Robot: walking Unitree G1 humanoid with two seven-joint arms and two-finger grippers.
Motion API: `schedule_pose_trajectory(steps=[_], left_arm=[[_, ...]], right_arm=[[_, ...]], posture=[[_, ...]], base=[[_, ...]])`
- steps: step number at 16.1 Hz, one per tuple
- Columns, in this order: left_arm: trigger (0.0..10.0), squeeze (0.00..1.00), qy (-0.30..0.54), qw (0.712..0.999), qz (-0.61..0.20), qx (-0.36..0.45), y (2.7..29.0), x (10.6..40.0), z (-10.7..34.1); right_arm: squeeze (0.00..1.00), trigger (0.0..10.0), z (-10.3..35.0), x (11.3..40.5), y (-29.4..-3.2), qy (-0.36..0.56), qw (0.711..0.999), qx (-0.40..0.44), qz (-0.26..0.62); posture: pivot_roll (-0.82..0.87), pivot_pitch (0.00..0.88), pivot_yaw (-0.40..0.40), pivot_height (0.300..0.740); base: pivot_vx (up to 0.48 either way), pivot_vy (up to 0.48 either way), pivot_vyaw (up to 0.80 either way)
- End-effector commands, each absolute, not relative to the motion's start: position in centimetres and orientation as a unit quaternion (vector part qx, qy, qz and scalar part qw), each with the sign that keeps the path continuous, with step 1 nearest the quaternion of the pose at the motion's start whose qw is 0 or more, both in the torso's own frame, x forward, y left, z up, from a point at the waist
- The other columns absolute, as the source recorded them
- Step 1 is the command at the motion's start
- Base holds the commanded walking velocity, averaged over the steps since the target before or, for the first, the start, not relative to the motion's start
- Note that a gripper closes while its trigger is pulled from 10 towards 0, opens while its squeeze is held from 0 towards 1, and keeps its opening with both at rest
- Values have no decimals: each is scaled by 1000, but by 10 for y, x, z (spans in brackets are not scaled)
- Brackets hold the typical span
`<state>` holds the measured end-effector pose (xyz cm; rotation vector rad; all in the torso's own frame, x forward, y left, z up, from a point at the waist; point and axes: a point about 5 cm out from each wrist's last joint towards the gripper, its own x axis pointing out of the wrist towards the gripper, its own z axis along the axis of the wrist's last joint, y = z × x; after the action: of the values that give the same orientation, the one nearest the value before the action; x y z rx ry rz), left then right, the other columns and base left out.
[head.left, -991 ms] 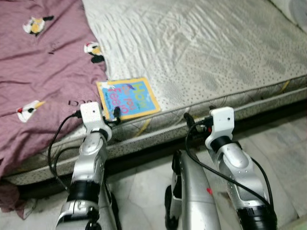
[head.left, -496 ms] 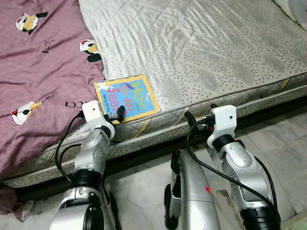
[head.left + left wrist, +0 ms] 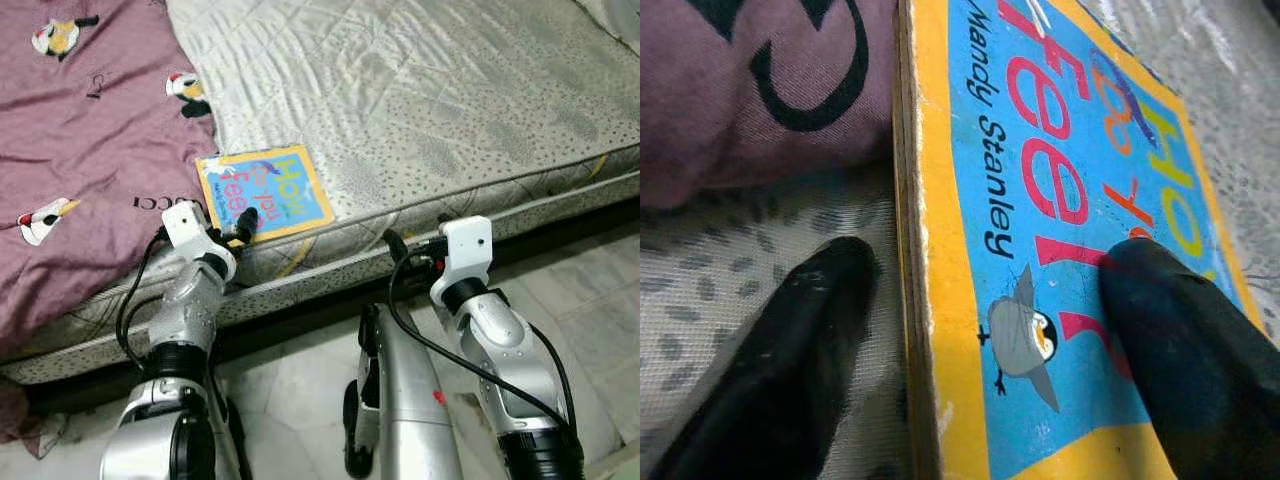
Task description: Clean up the room
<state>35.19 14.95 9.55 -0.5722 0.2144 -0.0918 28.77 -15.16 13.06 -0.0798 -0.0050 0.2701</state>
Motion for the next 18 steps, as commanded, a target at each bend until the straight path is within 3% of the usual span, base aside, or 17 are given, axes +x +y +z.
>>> schedule_pose_trajectory(steps=[1,4,8,12,18], left_arm=[[0,0,151,939,-64,-301,138,346,79],[0,0,151,930,-90,-323,139,351,85],[0,0,142,921,-103,-349,141,353,91],[0,0,115,905,-115,-394,140,357,107],[0,0,88,909,-121,-389,142,361,125]], right_arm=[[0,10000,134,285,-149,-8,988,-26,149],[0,10000,142,284,-128,1,963,47,264],[0,10000,142,274,-116,24,928,67,365],[0,10000,141,291,-122,4,952,39,303],[0,10000,139,298,-120,-2,956,35,290]], posture=[[-152,206,-48,469],[-151,197,-33,469],[-137,182,-33,469],[-108,155,-27,469],[-75,118,-11,469]], base=[[0,0,0],[0,0,0],[0,0,0],[0,0,0],[0,0,0]])
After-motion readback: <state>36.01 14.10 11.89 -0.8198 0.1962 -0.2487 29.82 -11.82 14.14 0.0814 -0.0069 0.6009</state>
